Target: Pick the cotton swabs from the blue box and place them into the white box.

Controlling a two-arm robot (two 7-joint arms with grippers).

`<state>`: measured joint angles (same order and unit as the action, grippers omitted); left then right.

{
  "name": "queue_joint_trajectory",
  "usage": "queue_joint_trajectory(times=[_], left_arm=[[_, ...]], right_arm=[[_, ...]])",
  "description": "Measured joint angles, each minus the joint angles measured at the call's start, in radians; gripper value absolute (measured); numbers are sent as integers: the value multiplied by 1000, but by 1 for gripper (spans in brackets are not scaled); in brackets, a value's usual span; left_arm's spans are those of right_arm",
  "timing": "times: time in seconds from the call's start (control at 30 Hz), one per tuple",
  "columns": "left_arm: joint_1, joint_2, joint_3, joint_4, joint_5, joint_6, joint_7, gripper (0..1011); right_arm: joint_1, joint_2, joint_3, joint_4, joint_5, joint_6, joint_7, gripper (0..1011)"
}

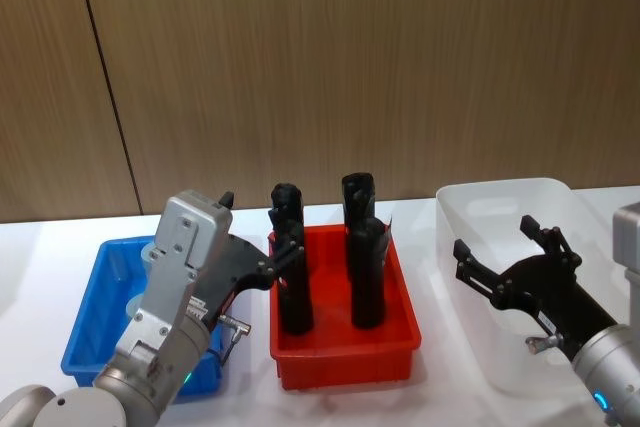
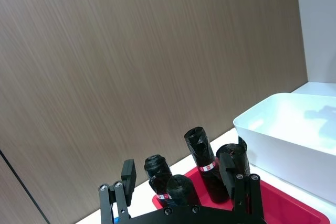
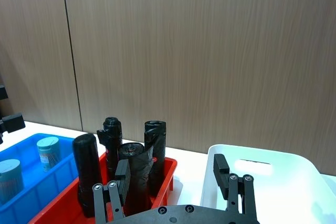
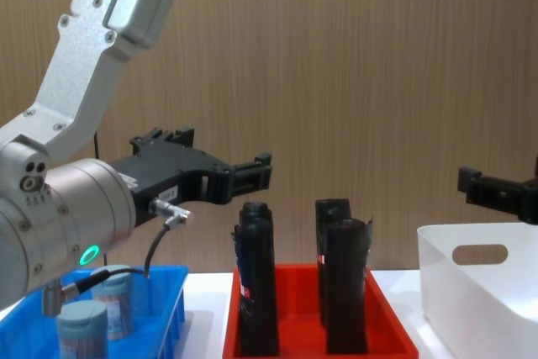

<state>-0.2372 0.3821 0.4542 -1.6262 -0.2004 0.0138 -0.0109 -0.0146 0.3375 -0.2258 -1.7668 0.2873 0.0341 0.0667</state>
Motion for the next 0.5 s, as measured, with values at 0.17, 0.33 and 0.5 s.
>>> queue_joint_trajectory(times=[0.17,0.33,0.5], left_arm=[[0,0,0,0,0,0,0,1009],[0,0,0,0,0,0,0,1009],[0,0,0,0,0,0,0,1009]], right_arm=[[0,0,0,0,0,0,0,1002],[0,0,0,0,0,0,0,1002],[0,0,0,0,0,0,0,1002]])
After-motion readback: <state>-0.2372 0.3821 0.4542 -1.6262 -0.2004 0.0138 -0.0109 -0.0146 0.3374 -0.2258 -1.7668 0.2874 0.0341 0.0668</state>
